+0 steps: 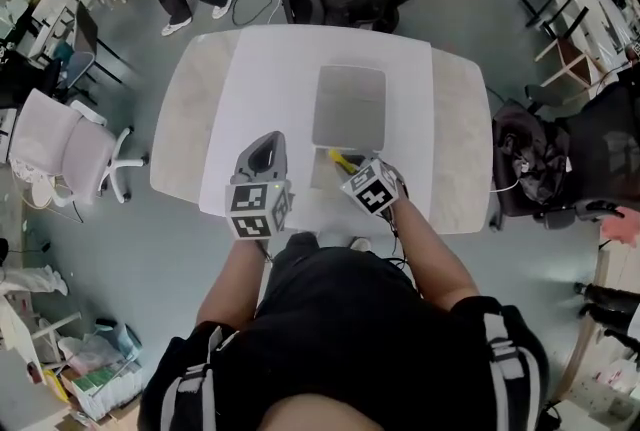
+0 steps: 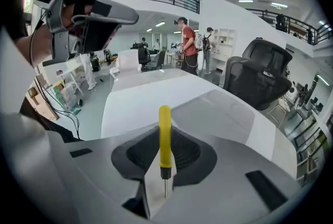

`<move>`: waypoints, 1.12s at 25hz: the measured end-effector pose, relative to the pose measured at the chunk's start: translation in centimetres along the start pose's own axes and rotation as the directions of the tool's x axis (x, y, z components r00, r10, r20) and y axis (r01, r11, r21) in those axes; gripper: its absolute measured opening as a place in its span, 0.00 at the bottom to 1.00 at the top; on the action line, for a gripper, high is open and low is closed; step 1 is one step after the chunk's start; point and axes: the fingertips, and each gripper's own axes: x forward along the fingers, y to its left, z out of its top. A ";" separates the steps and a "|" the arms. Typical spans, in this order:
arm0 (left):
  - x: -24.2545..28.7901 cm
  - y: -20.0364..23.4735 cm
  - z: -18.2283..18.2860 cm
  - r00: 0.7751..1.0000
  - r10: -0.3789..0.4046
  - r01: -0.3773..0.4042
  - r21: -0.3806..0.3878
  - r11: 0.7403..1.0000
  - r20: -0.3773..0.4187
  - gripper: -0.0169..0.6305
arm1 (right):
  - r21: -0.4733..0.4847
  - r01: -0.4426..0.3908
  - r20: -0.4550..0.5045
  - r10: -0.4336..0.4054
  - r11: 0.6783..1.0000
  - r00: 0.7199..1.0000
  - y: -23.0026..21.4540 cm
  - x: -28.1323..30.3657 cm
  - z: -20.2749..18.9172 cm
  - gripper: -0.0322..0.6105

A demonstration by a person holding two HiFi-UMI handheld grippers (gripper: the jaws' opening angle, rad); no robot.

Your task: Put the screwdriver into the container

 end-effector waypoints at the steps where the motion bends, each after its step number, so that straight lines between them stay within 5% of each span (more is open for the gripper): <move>1: 0.1 0.1 0.0 1.000 -0.002 0.002 0.002 1.000 -0.003 0.05 | 0.006 -0.006 -0.017 0.006 1.000 1.000 0.0 0.5 -0.3 0.15; 28: -0.1 3.5 0.3 0.999 0.035 -0.035 0.004 0.999 -0.014 0.05 | -0.120 -0.062 -0.336 0.018 0.991 0.942 1.5 8.0 -5.5 0.16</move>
